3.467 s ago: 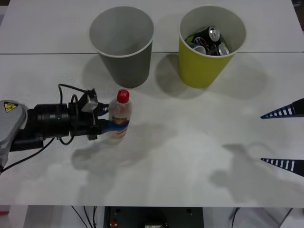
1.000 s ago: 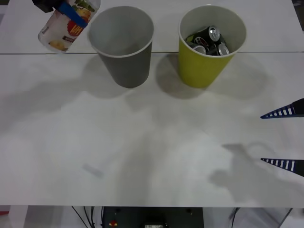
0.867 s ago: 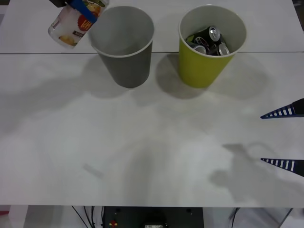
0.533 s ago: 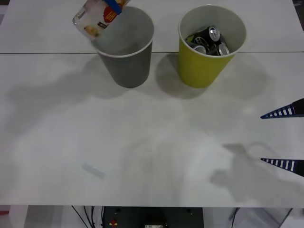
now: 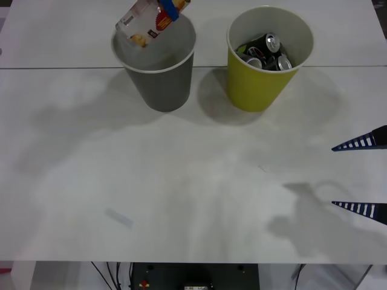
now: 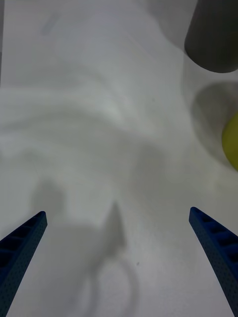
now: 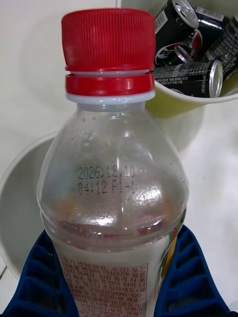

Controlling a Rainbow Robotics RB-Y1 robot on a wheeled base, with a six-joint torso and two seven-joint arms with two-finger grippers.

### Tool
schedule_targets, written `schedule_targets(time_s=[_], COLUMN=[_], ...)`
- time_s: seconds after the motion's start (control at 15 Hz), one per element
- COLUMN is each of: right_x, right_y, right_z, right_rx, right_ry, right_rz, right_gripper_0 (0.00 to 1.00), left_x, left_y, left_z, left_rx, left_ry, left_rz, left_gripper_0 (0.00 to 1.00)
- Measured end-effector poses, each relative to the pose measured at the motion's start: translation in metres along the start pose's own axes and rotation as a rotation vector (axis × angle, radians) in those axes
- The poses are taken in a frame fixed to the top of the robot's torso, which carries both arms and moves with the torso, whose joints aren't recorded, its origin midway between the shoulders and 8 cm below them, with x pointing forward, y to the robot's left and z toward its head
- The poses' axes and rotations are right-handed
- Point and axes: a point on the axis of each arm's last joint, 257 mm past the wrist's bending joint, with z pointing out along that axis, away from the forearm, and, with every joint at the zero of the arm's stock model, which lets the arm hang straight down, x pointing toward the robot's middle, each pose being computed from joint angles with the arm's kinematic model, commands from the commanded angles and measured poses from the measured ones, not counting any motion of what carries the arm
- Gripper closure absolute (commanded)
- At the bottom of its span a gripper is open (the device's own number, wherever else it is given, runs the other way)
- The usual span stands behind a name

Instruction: Put the can into the green bin and the plastic bottle into the gray bin

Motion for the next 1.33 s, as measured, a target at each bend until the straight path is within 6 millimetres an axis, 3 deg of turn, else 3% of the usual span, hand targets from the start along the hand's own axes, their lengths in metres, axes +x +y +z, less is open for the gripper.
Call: schedule_targets(time_s=[0.4,0.67,1.0,1.33], right_x=[0.0,0.0,0.0,0.0], right_y=[0.0,0.0,0.0,0.0], right_z=[0.0,0.0,0.0,0.0], right_rx=[0.0,0.0,0.0,0.0], right_ry=[0.0,0.0,0.0,0.0], right_rz=[0.0,0.0,0.0,0.0], right_gripper_0=[0.0,0.0,0.0,0.0], left_x=[0.0,0.006,0.063,0.145], left_y=[-0.001,0.004,0.007,0.006], left_z=[-0.004,-0.018,-0.037,-0.057], left_rx=[0.018,0.05,0.127,0.19], left_ry=[-0.014,-0.049,-0.094,-0.12], left_rz=[-0.013,-0.045,-0.065,0.011], left_gripper_0=[0.0,0.0,0.0,0.0])
